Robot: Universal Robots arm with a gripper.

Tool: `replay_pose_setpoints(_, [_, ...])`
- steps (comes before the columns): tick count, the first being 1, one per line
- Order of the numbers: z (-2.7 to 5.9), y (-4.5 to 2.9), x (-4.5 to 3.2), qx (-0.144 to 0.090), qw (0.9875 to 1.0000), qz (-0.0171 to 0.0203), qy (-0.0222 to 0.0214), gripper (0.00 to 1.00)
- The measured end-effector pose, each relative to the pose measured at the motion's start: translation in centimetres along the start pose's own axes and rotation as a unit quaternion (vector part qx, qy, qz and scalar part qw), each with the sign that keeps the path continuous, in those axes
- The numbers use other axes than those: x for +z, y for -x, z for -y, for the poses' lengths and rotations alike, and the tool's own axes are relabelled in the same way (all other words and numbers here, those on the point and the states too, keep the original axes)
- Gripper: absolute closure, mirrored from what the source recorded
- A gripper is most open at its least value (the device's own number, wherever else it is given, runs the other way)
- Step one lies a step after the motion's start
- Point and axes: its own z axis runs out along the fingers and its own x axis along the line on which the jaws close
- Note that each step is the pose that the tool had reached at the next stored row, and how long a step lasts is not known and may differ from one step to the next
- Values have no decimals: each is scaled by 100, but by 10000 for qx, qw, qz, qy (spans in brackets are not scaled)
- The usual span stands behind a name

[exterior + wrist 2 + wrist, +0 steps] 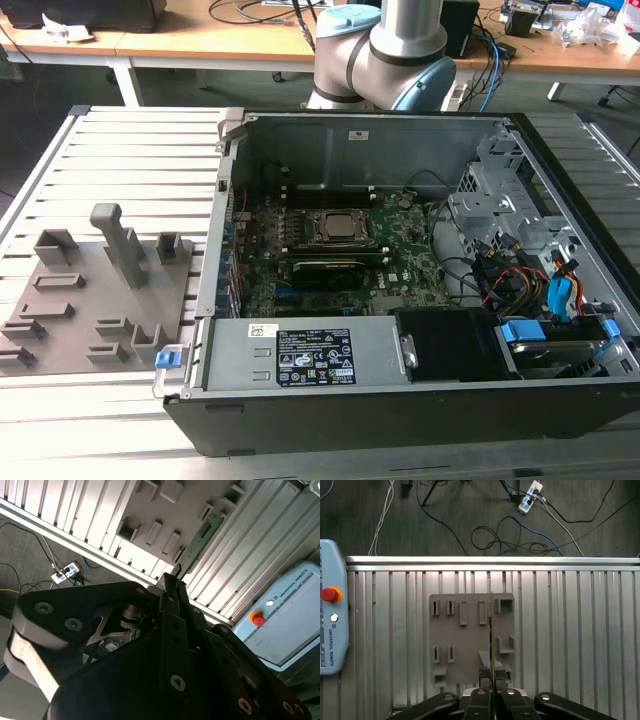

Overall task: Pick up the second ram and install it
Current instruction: 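Pick up the second ram and move it above second insertion slot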

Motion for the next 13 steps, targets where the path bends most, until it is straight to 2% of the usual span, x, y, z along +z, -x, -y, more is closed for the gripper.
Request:
replay_pose_setpoints(2, [0, 0, -2, 0, 10000, 14, -1, 86])
replay_pose_setpoints(6, [24, -1, -3, -2, 10000, 16, 0, 86])
replay_pose_setpoints(7, [67, 1, -5, -1, 10000, 15, 1, 86])
replay_pose_setpoints(9, [225, 3, -9, 1, 10000, 9, 21, 86])
replay_pose_setpoints(10, [268, 3, -5, 1, 10000, 9, 29, 86])
replay_pose_setpoints(13, [469, 2, 42, 5, 10000, 9, 71, 86])
